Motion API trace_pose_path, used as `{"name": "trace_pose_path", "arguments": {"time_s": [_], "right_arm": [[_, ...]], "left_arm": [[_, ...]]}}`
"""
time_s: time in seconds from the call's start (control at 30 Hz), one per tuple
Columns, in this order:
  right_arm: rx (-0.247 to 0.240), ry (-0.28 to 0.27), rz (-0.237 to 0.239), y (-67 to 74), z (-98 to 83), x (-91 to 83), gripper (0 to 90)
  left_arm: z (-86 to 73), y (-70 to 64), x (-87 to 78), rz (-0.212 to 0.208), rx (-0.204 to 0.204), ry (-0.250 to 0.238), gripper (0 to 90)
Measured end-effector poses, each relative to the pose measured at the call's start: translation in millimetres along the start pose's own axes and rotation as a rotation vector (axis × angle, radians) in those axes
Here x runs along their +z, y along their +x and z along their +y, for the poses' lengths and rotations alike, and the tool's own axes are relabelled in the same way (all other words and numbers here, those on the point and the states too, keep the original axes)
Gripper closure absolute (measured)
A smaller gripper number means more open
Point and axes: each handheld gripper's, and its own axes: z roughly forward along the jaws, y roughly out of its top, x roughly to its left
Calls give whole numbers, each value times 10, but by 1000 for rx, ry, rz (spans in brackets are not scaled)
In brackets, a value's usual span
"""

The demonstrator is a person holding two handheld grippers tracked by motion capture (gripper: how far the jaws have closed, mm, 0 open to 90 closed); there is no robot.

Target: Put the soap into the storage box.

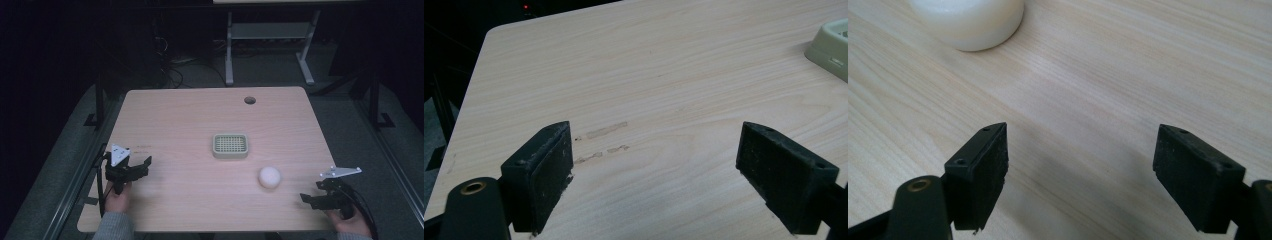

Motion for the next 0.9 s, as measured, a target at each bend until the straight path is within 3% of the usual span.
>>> {"name": "trace_pose_path", "arguments": {"time_s": [0.1,0.27,0.9], "right_arm": [[-16,-1,7,30,33,1,215],[-3,37,-5,78,83,30,215],[-117,90,31,247,450,5,212]], "left_arm": [[-1,-2,0,0,0,5,148],[5,2,-19,1,8,-3,148],[8,31,-35,9,-6,-13,149]]}}
